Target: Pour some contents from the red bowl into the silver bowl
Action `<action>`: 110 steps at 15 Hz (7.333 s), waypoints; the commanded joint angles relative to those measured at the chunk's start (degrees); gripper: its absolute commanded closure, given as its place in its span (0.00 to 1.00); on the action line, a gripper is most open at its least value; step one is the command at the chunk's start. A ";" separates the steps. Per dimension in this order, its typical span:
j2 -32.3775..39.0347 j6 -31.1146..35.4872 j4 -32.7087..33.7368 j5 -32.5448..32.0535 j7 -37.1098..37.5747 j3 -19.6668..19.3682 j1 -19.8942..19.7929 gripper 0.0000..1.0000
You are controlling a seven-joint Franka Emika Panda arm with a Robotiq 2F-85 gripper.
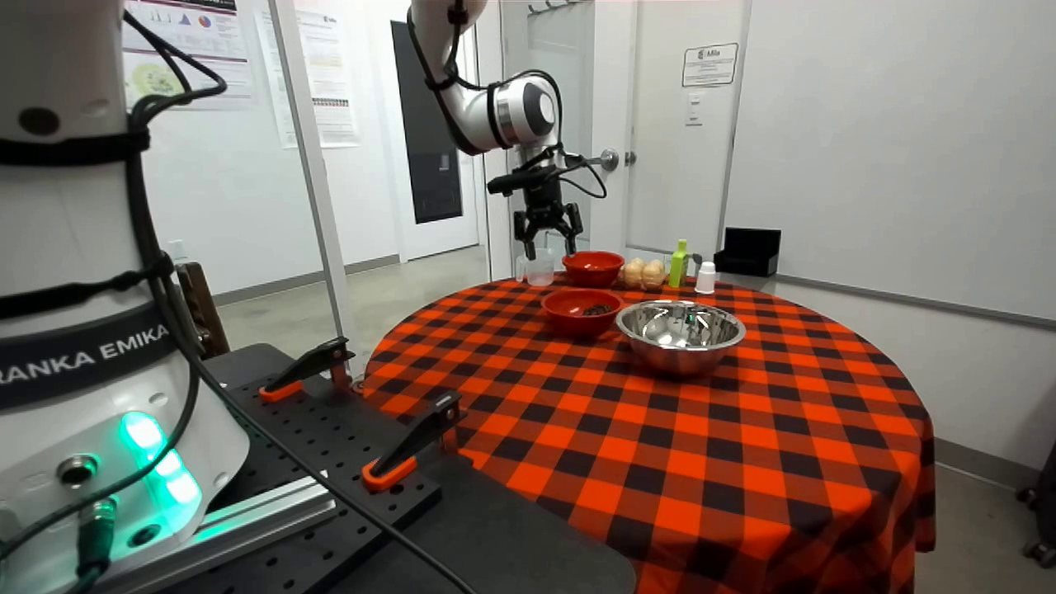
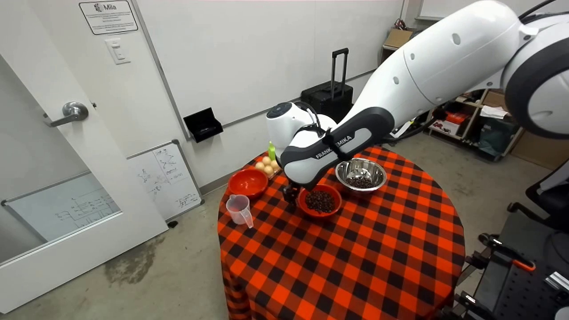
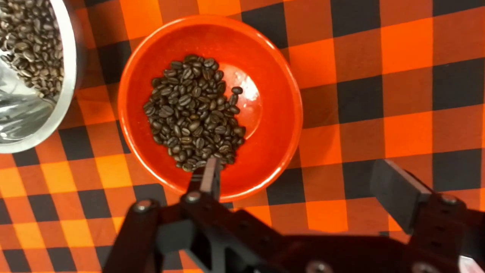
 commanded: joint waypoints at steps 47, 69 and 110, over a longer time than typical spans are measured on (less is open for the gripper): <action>-5.36 -7.91 5.55 13.28 -15.66 4.41 -11.24 0.99; -10.03 -7.79 -6.11 45.86 -33.00 9.73 -32.05 0.99; -23.18 -5.55 -19.62 62.78 -48.21 -2.26 -25.25 0.99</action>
